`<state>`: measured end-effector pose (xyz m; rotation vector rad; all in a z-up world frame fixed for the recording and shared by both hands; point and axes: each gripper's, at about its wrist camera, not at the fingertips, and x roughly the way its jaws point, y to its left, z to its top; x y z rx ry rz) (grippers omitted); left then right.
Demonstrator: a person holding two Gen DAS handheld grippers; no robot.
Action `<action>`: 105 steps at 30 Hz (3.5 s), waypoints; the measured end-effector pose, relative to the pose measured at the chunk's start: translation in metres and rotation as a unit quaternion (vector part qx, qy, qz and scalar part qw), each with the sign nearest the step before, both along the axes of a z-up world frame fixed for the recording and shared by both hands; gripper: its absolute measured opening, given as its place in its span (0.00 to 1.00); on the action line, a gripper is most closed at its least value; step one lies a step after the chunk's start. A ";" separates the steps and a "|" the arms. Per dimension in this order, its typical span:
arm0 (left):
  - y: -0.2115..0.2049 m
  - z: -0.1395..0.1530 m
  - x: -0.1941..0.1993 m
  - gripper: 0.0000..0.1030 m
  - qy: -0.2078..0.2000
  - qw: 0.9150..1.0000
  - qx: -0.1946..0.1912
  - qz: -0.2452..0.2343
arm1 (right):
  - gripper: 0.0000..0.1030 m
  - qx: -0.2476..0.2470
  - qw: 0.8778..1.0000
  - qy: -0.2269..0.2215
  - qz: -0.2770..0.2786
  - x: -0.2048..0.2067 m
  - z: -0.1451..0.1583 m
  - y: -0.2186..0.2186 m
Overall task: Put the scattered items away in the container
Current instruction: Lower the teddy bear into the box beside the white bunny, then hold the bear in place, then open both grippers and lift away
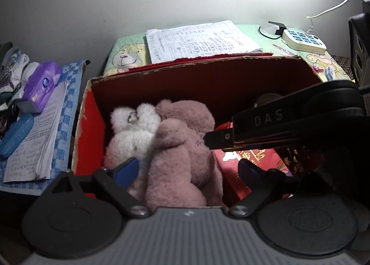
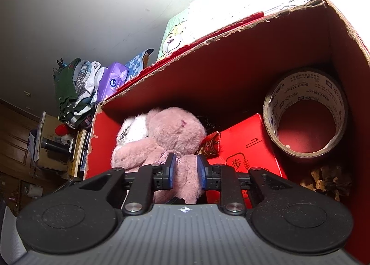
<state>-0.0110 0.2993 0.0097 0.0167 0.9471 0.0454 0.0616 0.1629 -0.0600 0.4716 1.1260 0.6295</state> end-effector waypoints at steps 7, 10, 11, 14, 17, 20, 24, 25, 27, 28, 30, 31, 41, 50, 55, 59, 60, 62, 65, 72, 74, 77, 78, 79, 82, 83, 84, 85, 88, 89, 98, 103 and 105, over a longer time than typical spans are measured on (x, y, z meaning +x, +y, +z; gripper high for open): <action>-0.003 -0.009 0.001 0.92 0.013 0.998 0.052 0.019 | 0.24 -0.008 1.000 -0.008 0.001 0.000 0.000 0.002; -0.003 -0.009 0.001 0.92 0.013 0.998 0.053 0.024 | 0.24 -0.009 1.000 -0.008 0.001 0.000 0.000 0.003; -0.002 -0.009 0.001 0.92 0.013 0.998 0.053 0.025 | 0.24 -0.008 1.000 -0.007 0.000 -0.001 0.001 0.003; -0.001 -0.009 0.001 0.93 0.016 0.998 0.049 0.029 | 0.24 -0.010 1.000 -0.010 0.001 -0.001 0.001 0.004; -0.001 -0.009 0.002 0.94 0.019 0.998 0.045 0.034 | 0.24 -0.015 1.000 -0.016 0.004 -0.002 0.002 0.005; -0.001 -0.009 0.004 0.94 0.026 0.998 0.045 0.038 | 0.24 -0.017 1.000 -0.017 0.005 -0.002 0.002 0.005; -0.003 -0.011 0.007 0.94 0.038 0.997 0.056 0.043 | 0.24 -0.016 1.000 -0.016 0.004 -0.001 0.001 0.004; -0.003 -0.011 0.007 0.94 0.039 0.997 0.059 0.044 | 0.24 -0.016 1.000 -0.016 0.004 0.000 0.001 0.004; -0.004 -0.011 0.008 0.94 0.042 0.996 0.062 0.045 | 0.24 -0.016 1.000 -0.016 0.004 -0.001 0.001 0.004; -0.004 -0.011 0.008 0.94 0.043 0.996 0.062 0.045 | 0.24 -0.016 1.000 -0.016 0.004 -0.001 0.001 0.004; -0.003 -0.012 0.008 0.95 0.046 0.996 0.061 0.046 | 0.24 -0.016 1.000 -0.016 0.004 -0.001 0.001 0.005; -0.002 -0.012 0.009 0.95 0.048 0.996 0.060 0.046 | 0.24 -0.016 1.000 -0.016 0.004 -0.001 0.001 0.005; -0.002 -0.012 0.010 0.95 0.056 0.995 0.058 0.052 | 0.24 -0.017 1.000 -0.017 0.005 -0.001 0.001 0.006; -0.003 -0.013 0.011 0.96 0.060 0.995 0.057 0.053 | 0.24 -0.018 1.000 -0.018 0.006 0.000 0.001 0.005; -0.003 -0.013 0.011 0.96 0.062 0.995 0.060 0.054 | 0.24 -0.018 1.000 -0.018 0.006 -0.001 0.002 0.004; -0.004 -0.014 0.012 0.96 0.065 0.994 0.061 0.056 | 0.24 -0.018 1.000 -0.018 0.006 -0.001 0.003 0.003; -0.004 -0.014 0.012 0.96 0.066 0.994 0.062 0.057 | 0.24 -0.018 1.000 -0.018 0.005 -0.001 0.003 0.003; -0.004 -0.014 0.012 0.96 0.067 0.994 0.063 0.057 | 0.24 -0.017 1.000 -0.018 0.005 -0.001 0.003 0.003; -0.004 -0.015 0.012 0.96 0.068 0.994 0.064 0.058 | 0.24 -0.017 1.000 -0.018 0.006 -0.001 0.003 0.003; -0.004 -0.015 0.012 0.96 0.070 0.994 0.066 0.060 | 0.24 -0.017 1.000 -0.019 0.005 -0.002 0.003 0.003; -0.004 -0.015 0.012 0.96 0.070 0.994 0.066 0.059 | 0.24 -0.016 1.000 -0.019 0.005 -0.002 0.003 0.003; -0.004 -0.016 0.012 0.96 0.070 0.993 0.068 0.059 | 0.24 -0.016 1.000 -0.018 0.005 -0.002 0.003 0.003; -0.004 -0.016 0.011 0.96 0.070 0.993 0.069 0.059 | 0.24 -0.016 1.000 -0.018 0.005 -0.002 0.004 0.003; -0.004 -0.016 0.011 0.96 0.071 0.993 0.071 0.059 | 0.24 -0.016 1.000 -0.018 0.005 -0.002 0.004 0.003; -0.003 -0.017 0.011 0.97 0.072 0.993 0.072 0.061 | 0.24 -0.015 1.000 -0.017 0.005 -0.003 0.004 0.003; -0.003 -0.017 0.012 0.97 0.073 0.993 0.072 0.061 | 0.24 -0.015 1.000 -0.017 0.005 -0.003 0.004 0.003; -0.003 -0.017 0.012 0.97 0.074 0.993 0.072 0.061 | 0.24 -0.015 1.000 -0.017 0.005 -0.003 0.004 0.002; -0.003 -0.017 0.012 0.97 0.074 0.993 0.072 0.062 | 0.24 -0.015 1.000 -0.017 0.005 -0.003 0.004 0.002; -0.004 -0.017 0.013 0.97 0.076 0.992 0.074 0.062 | 0.24 -0.014 1.000 -0.016 0.005 -0.003 0.005 0.002; -0.004 -0.017 0.013 0.97 0.077 0.992 0.075 0.062 | 0.24 -0.014 1.000 -0.016 0.005 -0.003 0.005 0.002; -0.007 -0.017 0.014 0.98 0.086 0.990 0.085 0.070 | 0.30 -0.024 1.000 -0.008 -0.005 -0.003 0.005 0.001; -0.007 -0.017 0.012 0.98 0.090 0.989 0.085 0.075 | 0.32 -0.035 0.999 -0.022 -0.007 -0.008 0.010 -0.001; -0.007 -0.016 0.010 0.98 0.089 0.989 0.087 0.078 | 0.32 -0.036 0.999 -0.024 -0.010 -0.010 0.010 -0.003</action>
